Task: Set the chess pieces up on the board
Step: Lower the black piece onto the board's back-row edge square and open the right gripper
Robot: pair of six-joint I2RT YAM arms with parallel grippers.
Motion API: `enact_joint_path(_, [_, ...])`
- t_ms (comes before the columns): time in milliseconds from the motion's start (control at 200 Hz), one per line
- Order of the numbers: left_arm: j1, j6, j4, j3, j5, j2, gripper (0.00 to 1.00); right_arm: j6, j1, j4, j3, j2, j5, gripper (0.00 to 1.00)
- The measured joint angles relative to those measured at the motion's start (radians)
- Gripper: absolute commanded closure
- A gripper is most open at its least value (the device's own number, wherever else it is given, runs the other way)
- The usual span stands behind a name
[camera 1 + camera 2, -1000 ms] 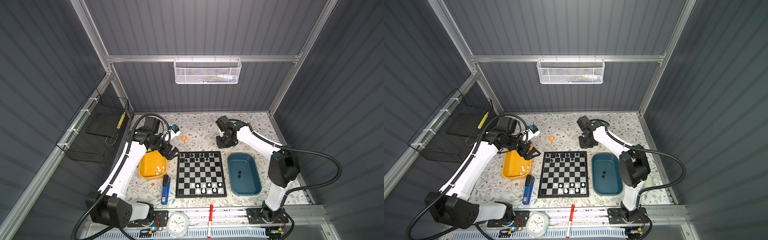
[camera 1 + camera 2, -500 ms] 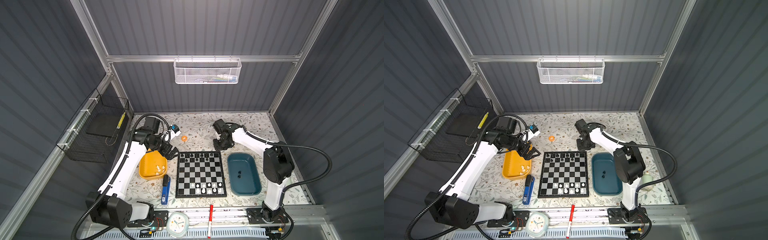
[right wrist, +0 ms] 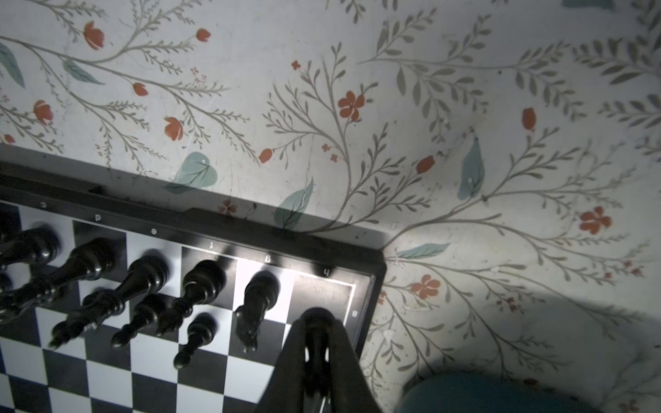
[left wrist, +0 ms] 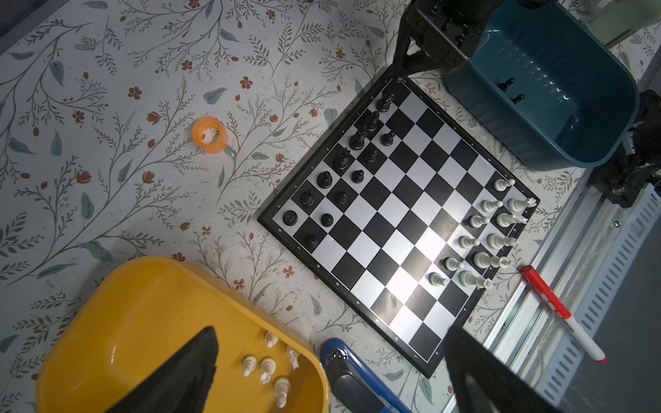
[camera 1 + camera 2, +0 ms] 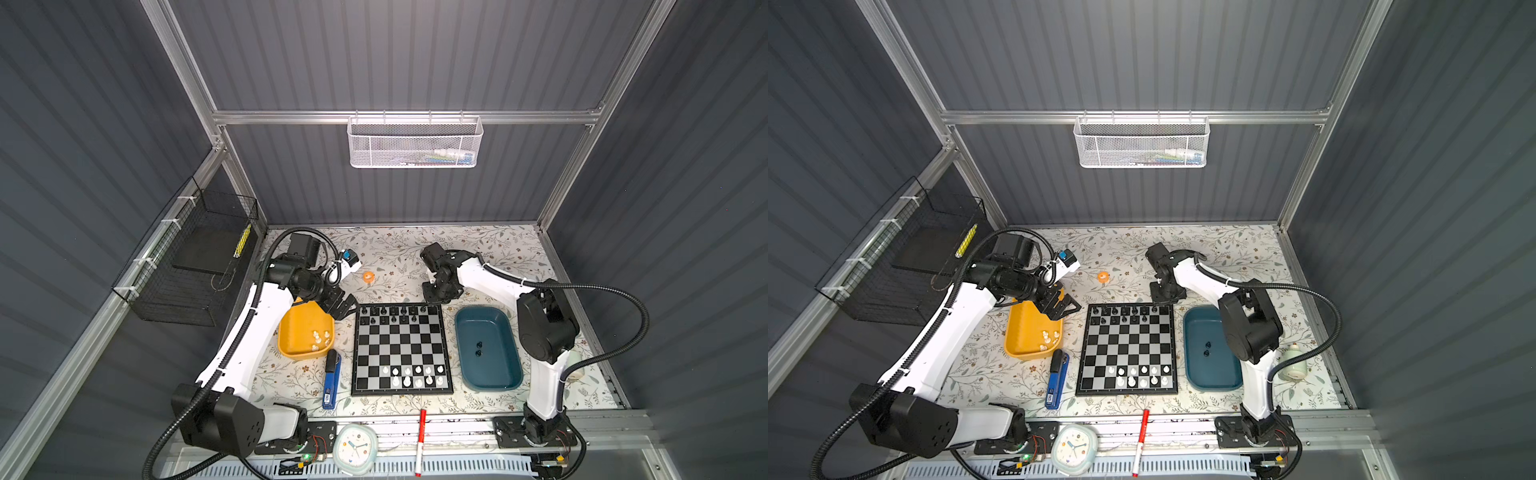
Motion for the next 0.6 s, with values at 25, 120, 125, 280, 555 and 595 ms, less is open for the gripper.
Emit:
enact_joint_path(25, [0.0,0.0,0.0,0.0,0.0,0.0,0.0,0.0,0.0,0.002,-0.001,0.0,0.0,0.86])
enact_joint_path(120, [0.0,0.0,0.0,0.0,-0.002,0.0,0.0,0.0,0.002,0.006,-0.008,0.0,0.0,0.85])
enact_joint_path(125, [0.0,0.0,0.0,0.0,-0.002,0.0,0.0,0.0,0.002,0.007,-0.009,0.0,0.0,0.85])
enact_joint_path(280, [0.0,0.0,0.0,0.0,-0.007,0.0,0.0,0.001,0.006,0.012,-0.021,0.002,0.0,0.85])
enact_joint_path(555, [0.0,0.0,0.0,0.0,-0.007,0.0,0.0,0.003,0.008,0.024,-0.031,0.01,0.0,0.85])
enact_joint_path(595, [0.0,0.0,0.0,0.0,-0.007,0.0,0.01,0.003,0.008,0.027,-0.035,0.011,0.001,0.85])
